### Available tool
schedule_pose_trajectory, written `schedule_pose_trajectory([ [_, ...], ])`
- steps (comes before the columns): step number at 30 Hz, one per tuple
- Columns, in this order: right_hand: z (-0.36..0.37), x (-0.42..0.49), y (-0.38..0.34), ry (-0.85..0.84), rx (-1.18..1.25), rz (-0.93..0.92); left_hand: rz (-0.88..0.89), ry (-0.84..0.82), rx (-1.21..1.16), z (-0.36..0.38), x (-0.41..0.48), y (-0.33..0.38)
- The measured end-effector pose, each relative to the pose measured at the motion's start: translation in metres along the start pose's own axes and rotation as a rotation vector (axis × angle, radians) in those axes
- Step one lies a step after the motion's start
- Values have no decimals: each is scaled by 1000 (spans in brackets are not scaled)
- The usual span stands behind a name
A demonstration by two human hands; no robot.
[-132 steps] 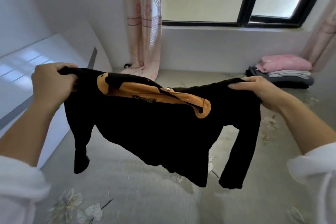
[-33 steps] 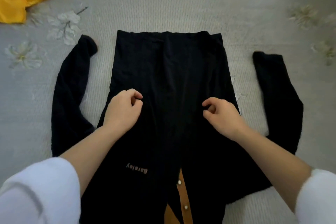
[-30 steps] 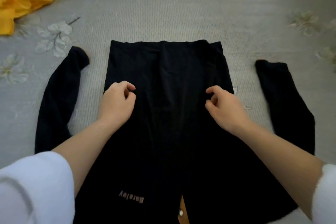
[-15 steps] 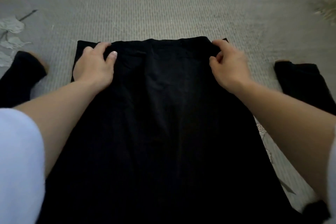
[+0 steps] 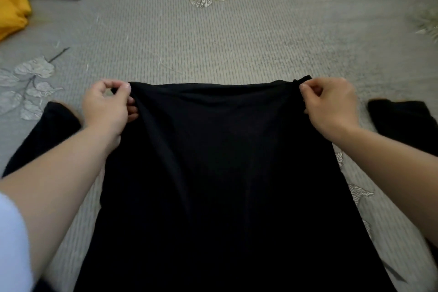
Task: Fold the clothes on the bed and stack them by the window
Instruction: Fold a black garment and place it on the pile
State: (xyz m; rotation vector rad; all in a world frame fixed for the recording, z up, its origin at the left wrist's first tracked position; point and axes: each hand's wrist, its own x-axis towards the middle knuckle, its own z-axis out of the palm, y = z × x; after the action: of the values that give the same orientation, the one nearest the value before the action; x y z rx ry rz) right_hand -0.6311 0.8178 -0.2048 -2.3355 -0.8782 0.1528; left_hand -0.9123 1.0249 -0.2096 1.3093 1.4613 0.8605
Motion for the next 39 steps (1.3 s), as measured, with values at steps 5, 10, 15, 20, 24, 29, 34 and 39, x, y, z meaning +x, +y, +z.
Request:
schedule_pose_trajectory([
  [5,1,30,-9,79,-65,80,176,125,176,7,22,16],
  [10,23,16,-5,63,27,94,386,-52,833,20,-1,-24],
  [15,29,-1,16,-157,-294,-149,418,-33,952,24,1,-32],
  [20,27,13,24,-315,-425,-73,392,-75,1020,23,3,-33],
  [24,16,13,20,-175,-177,5,347,-126,1058,18,-2,-24],
  [29,-2,-32,40,-247,-369,-313,565,-204,1033,24,-58,-36],
  [34,2,-11,53,-287,-463,-120,430,-160,1102,32,-49,-41],
  [39,-1,-5,54,-317,-570,-29,423,-162,1102,28,-48,-39],
])
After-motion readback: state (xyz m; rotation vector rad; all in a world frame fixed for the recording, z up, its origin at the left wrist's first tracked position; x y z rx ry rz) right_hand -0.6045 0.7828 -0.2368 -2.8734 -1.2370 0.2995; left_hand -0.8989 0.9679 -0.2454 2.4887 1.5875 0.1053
